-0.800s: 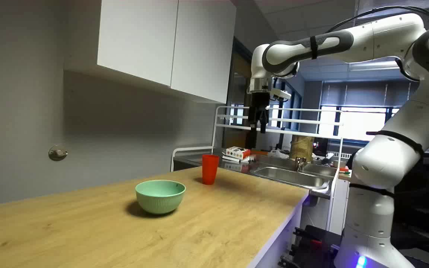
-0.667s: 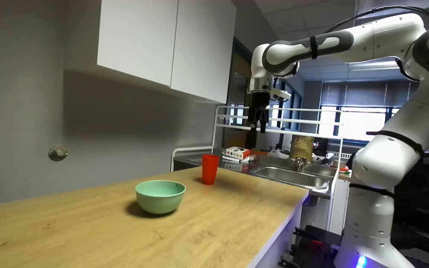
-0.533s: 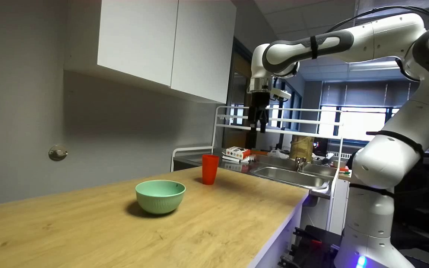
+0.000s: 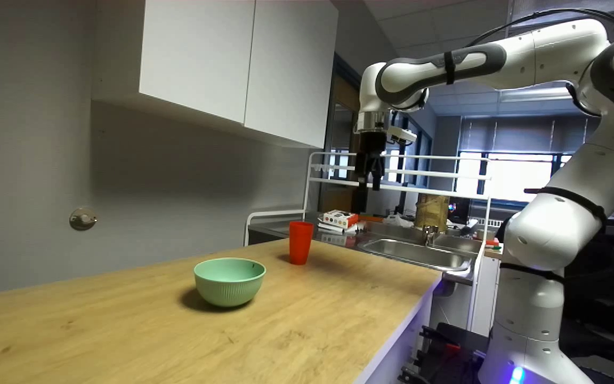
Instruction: Pour the things in the cup into the bowl
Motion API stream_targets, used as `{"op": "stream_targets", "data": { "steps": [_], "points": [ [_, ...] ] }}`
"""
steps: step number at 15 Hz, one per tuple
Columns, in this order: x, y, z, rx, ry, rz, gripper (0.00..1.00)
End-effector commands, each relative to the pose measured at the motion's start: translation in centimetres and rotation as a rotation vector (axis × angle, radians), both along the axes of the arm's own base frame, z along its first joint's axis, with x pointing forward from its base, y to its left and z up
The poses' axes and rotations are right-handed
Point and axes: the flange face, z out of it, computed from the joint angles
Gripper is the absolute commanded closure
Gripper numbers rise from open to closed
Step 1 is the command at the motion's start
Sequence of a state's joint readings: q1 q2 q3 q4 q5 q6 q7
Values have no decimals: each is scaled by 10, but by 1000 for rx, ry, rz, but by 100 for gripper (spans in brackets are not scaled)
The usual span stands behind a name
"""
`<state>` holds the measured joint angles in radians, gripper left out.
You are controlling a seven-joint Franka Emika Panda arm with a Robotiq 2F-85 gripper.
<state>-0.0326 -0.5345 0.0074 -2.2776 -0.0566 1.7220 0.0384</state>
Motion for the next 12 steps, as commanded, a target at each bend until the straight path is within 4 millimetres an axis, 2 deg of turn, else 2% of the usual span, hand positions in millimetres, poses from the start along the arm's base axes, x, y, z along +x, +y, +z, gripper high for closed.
{"op": "stream_targets", "data": {
  "steps": [1,7,12],
  "points": [
    [0,0,0,0,1,0,0],
    [0,0,0,0,0,0,0],
    [15,3,-1,-14,-19,2,0]
  ]
}}
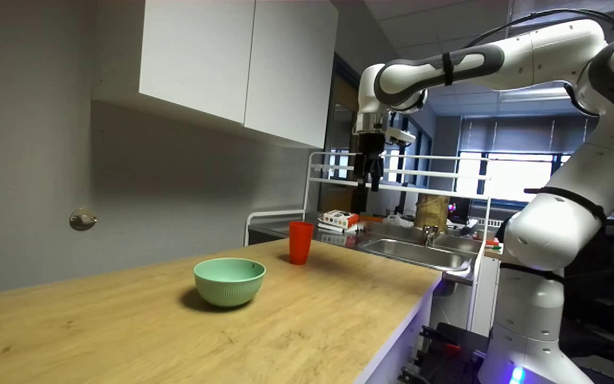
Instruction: Pour the things in the cup into the bowl
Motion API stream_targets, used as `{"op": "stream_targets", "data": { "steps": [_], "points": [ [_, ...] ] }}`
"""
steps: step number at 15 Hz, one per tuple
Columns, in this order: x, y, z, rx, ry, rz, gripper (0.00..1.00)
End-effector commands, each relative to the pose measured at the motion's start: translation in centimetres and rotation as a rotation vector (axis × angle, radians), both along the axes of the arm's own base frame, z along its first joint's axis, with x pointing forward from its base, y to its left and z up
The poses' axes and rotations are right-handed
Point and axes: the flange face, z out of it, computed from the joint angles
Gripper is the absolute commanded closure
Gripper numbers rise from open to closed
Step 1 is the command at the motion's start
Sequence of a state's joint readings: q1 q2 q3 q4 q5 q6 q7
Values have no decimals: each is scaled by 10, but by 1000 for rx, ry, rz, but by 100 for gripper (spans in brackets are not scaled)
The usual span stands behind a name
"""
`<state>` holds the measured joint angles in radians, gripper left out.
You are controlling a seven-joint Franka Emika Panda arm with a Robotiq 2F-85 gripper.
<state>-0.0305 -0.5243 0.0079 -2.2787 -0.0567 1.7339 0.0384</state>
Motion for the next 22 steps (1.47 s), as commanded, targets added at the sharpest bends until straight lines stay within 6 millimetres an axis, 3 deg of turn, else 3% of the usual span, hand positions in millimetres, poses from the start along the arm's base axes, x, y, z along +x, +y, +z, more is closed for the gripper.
{"op": "stream_targets", "data": {
  "steps": [1,7,15,22],
  "points": [
    [17,3,3,-20,-29,-8,0],
    [53,-4,1,-51,-114,-77,0],
    [115,-26,-9,-1,-151,-173,0],
    [163,-35,-39,28,-100,-205,0]
  ]
}}
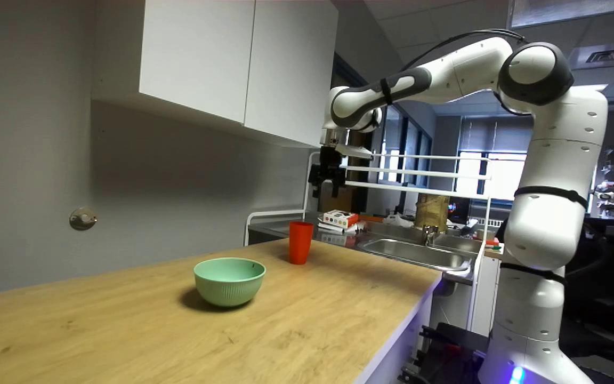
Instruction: Pour the things in the cup into the bowl
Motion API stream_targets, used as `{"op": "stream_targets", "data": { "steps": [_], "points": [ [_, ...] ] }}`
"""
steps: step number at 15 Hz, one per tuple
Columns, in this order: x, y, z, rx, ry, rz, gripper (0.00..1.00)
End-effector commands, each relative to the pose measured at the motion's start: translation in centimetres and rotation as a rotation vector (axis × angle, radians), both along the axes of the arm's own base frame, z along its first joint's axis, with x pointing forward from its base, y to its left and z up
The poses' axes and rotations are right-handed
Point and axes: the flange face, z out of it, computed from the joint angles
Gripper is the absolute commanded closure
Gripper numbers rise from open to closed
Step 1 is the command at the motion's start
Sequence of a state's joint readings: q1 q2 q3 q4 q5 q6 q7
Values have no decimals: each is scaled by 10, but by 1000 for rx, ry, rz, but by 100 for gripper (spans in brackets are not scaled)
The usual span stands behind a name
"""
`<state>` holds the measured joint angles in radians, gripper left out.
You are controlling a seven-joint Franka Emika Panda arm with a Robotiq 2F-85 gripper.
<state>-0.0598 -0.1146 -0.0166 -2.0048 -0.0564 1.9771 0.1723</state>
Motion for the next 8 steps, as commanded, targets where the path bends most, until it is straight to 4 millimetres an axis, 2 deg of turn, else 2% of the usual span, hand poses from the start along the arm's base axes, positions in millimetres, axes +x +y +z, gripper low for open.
{"op": "stream_targets", "data": {
  "steps": [1,8],
  "points": [
    [28,-6,-12,24,23,-35,0],
    [59,-14,-50,46,79,-48,0]
  ]
}}
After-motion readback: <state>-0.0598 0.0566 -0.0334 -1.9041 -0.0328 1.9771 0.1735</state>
